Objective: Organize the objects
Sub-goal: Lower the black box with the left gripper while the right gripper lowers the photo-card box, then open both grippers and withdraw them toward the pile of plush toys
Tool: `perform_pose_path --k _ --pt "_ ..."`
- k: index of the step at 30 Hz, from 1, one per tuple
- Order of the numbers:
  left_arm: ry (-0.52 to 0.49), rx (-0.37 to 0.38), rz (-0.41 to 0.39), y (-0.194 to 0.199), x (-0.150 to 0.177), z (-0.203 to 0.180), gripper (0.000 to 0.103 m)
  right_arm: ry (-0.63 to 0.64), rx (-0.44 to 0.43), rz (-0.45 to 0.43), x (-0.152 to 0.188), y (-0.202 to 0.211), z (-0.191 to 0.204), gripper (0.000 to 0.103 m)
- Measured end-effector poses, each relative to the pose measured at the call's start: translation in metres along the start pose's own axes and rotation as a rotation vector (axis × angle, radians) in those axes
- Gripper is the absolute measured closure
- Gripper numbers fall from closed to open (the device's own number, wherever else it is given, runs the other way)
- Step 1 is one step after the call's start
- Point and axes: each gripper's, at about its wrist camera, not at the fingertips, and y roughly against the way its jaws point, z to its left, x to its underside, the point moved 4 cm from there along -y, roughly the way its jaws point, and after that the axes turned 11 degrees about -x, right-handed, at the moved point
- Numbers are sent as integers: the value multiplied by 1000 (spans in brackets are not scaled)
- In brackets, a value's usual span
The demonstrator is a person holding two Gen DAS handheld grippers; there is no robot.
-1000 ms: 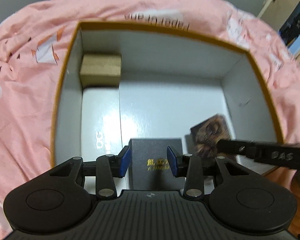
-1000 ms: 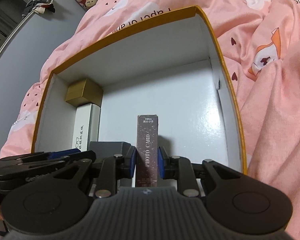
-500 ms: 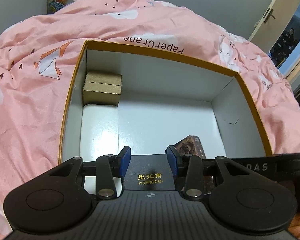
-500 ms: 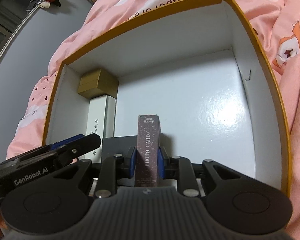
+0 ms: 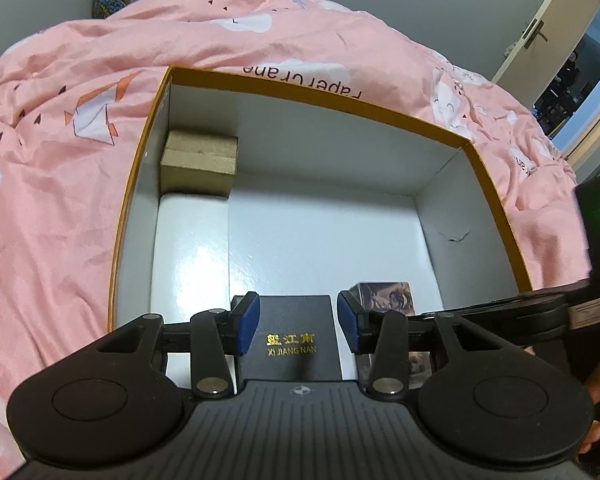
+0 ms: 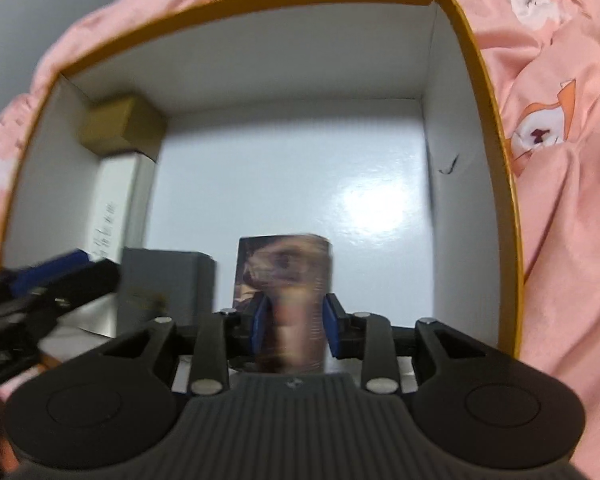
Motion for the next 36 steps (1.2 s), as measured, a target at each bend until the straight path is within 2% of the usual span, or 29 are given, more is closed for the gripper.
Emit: perform_pose_path --k 2,4,7,11,15,16,23,27,33,36 --pt "10 7 7 0 1 1 54 9 12 7 0 -3 -1 67" --pt "18 14 19 -1 1 2 54 12 6 16 -1 -4 0 60" --pt "23 23 19 0 2 3 54 23 11 25 -2 -7 2 55" --pt "26 25 14 1 3 4 54 48 13 29 -2 -10 7 56" --pt "32 31 10 2 3 5 54 55 -40 45 -1 -13 12 66" --pt "34 33 10 2 4 6 54 58 -64 43 -1 -13 14 65" --pt "31 28 -7 7 2 6 54 76 -62 28 3 -10 11 65" --pt "16 31 -55 25 2 1 54 108 -41 -47 7 8 14 65" --pt "-2 48 -117 59 8 -13 54 174 -29 -202 17 59 31 63" --pt "-13 60 -149 78 13 -20 54 197 -15 -299 35 89 38 55"
